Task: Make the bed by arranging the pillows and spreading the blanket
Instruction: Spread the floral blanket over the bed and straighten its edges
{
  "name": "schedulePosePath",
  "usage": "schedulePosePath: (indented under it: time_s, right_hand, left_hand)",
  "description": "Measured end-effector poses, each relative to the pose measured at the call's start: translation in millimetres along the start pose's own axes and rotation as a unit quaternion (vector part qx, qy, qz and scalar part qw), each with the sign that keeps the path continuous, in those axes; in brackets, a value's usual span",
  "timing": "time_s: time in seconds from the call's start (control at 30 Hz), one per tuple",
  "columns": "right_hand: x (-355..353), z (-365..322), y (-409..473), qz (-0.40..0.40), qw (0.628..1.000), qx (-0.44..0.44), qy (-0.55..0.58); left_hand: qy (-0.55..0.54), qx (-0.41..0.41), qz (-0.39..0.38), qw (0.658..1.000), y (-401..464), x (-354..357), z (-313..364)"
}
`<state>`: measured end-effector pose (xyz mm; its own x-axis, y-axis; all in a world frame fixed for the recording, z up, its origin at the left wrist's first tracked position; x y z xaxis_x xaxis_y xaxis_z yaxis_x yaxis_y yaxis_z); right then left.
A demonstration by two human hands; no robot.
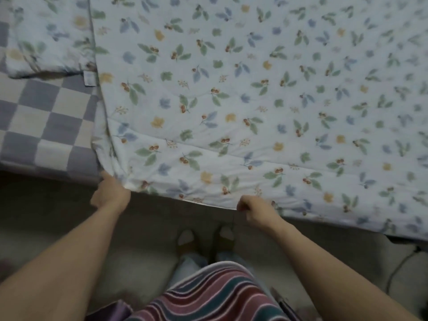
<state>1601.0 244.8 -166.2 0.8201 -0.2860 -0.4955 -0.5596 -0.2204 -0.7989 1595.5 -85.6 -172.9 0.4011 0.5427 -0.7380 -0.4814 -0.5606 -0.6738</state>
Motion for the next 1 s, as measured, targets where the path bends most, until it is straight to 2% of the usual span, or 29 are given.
schedulePosePath:
  time_s: [0.07, 0.13, 0.2, 0.27, 0.4, 0.53, 0.63, 0.8, 0.87, 0.93, 1.0]
  right_hand:
    - [-2, 20, -12, 0.017, 0.998, 0.027, 0.050]
    - [-3, 42, -26, 0.031, 0.994, 0.057, 0.091]
    - [-5, 66, -42, 0.044, 0.987, 0.086, 0.127]
    - [-7, 93, -57, 0.060, 0.979, 0.108, 0.161]
    - [-12, 152, -81, 0.118, 0.946, 0.163, 0.253]
    - [-19, 240, -109, 0.166, 0.902, 0.214, 0.336]
    - [-30, 312, -127, 0.200, 0.872, 0.244, 0.374]
    - [-53, 448, -149, 0.292, 0.765, 0.287, 0.496]
    - [-58, 502, -153, 0.322, 0.716, 0.297, 0.543]
    - [-58, 540, -148, 0.347, 0.672, 0.303, 0.580]
    - [-56, 575, -136, 0.360, 0.636, 0.293, 0.616]
  left_hand:
    - [0.026, 0.061, 0.021, 0.998, -9, -1, 16]
    - [0.080, 0.190, 0.027, 0.978, -23, 3, 48]
    - [0.125, 0.323, 0.000, 0.938, -46, 15, 90]
    - [0.172, 0.418, -0.024, 0.892, -78, 33, 132]
    - [0.246, 0.535, -0.058, 0.806, -151, 91, 199]
    - [0.302, 0.584, -0.102, 0.747, -228, 168, 254]
    - [0.331, 0.600, -0.103, 0.721, -275, 214, 289]
    - [0.424, 0.613, -0.095, 0.660, -328, 304, 352]
    - [0.485, 0.587, -0.092, 0.641, -337, 344, 371]
    - [0.557, 0.542, -0.058, 0.627, -332, 368, 375]
    - [0.570, 0.534, -0.015, 0.624, -327, 390, 380]
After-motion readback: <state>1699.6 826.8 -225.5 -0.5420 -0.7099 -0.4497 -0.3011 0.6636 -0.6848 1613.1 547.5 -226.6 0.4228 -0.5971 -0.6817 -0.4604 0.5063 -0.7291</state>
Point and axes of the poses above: each hand's wrist, its own y-axis towards the middle knuckle, its own x-axis out of the palm, z = x × y, the point moved 3 cm from there along y, towards the middle knuckle, and after that the axes turned 7 degrees about -z, right-handed, at the moved point
